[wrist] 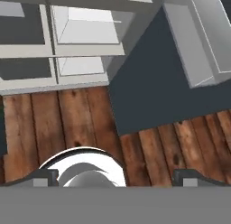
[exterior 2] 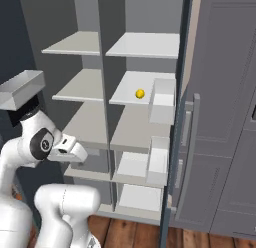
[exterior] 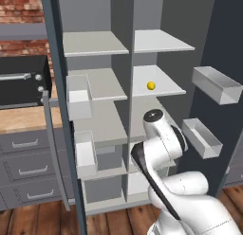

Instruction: Retrieve a lemon from the fridge and place it on the cutting board with the fish.

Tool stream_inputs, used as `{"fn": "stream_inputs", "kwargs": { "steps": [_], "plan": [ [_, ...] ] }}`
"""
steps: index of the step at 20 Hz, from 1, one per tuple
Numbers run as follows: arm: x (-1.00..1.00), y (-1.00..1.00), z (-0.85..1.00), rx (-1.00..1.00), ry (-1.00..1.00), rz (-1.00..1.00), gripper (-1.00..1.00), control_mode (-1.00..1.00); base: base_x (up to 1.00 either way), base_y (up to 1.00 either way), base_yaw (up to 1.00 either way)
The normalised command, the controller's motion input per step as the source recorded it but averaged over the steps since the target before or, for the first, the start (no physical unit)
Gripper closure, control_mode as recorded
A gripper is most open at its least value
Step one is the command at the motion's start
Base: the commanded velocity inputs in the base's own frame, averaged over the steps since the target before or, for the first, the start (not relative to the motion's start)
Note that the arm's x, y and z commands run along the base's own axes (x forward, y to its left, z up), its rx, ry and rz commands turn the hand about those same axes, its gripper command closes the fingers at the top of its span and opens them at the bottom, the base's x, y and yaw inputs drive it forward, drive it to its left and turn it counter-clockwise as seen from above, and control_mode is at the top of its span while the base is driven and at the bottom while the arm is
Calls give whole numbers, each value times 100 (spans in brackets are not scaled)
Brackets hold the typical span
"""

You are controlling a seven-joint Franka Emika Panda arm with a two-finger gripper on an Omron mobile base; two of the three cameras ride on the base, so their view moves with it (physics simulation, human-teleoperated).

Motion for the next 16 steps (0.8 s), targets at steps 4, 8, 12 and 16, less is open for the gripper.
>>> {"fn": "stream_inputs", "kwargs": {
  "steps": [4, 8, 12, 16],
  "plan": [
    [17, -30, 29, 17, 19, 20, -100, -100, 0, 0, 0],
    [32, -37, 1, 28, 37, -1, -100, -100, 0, 0, 0],
    [31, -36, 0, 16, 33, -4, -100, -100, 0, 0, 0],
    [3, -14, 0, 8, 9, 0, -100, -100, 0, 0, 0]
  ]
}}
